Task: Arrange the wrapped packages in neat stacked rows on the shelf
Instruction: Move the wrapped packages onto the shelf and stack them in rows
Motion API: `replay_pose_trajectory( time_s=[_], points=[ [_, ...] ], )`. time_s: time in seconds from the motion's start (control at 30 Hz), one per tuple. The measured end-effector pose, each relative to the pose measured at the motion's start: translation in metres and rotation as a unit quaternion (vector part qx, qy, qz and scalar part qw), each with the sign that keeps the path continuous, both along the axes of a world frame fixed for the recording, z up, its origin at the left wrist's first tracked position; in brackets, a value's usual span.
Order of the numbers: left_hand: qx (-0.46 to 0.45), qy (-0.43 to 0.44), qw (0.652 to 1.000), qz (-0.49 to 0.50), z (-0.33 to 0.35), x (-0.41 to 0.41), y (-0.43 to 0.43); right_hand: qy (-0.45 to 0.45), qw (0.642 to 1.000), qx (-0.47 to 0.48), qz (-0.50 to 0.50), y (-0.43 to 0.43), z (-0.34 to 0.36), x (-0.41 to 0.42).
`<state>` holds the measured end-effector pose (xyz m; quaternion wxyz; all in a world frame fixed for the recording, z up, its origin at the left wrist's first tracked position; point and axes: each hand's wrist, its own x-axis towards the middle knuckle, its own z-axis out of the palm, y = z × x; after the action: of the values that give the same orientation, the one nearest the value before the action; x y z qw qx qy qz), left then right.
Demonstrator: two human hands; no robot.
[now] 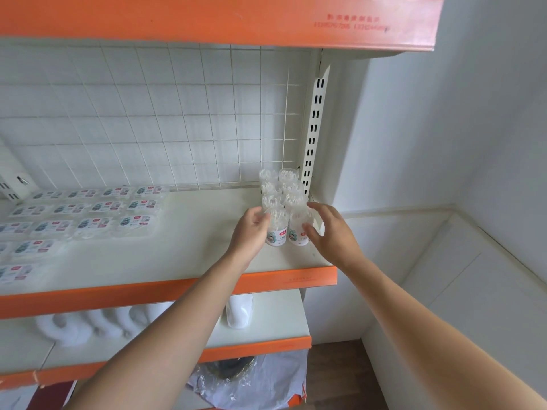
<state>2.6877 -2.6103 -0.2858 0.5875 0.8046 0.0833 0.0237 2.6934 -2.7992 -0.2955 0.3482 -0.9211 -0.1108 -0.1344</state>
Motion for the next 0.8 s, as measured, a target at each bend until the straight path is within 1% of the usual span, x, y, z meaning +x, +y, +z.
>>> replay_pose_trajectory(
  time_s=[0.1,0.2,0.27,0.37,0.47,0.5,0.67,0.8],
  points=[
    [0.057,-0.005,0.998,0.0,0.004,-0.002,0.007,-0.049,0.998,-0.044,0.011,0.009,0.007,0.002],
    [0.111,-0.008,0.994,-0.001,0.011,-0.008,0.015,-0.054,0.994,-0.09,0.029,0.022,0.013,0.004],
    [0.172,-0.013,0.985,-0.004,0.017,-0.015,0.025,-0.046,0.99,-0.128,0.031,0.032,0.017,0.001],
    [0.286,-0.042,0.957,-0.01,0.028,-0.031,0.048,-0.03,0.982,-0.184,0.023,0.053,0.026,-0.009],
    [0.42,-0.065,0.905,-0.005,0.037,-0.049,0.084,-0.029,0.976,-0.214,0.03,0.086,0.035,-0.021],
    [0.452,-0.062,0.89,-0.003,0.04,-0.055,0.099,-0.027,0.975,-0.219,0.035,0.1,0.037,-0.026],
    [0.528,-0.029,0.849,0.025,0.051,-0.098,0.189,-0.045,0.966,-0.246,0.064,0.191,0.046,-0.055],
    [0.55,-0.02,0.833,0.055,0.055,-0.14,0.279,-0.061,0.961,-0.255,0.09,0.283,0.05,-0.087]
  ],
)
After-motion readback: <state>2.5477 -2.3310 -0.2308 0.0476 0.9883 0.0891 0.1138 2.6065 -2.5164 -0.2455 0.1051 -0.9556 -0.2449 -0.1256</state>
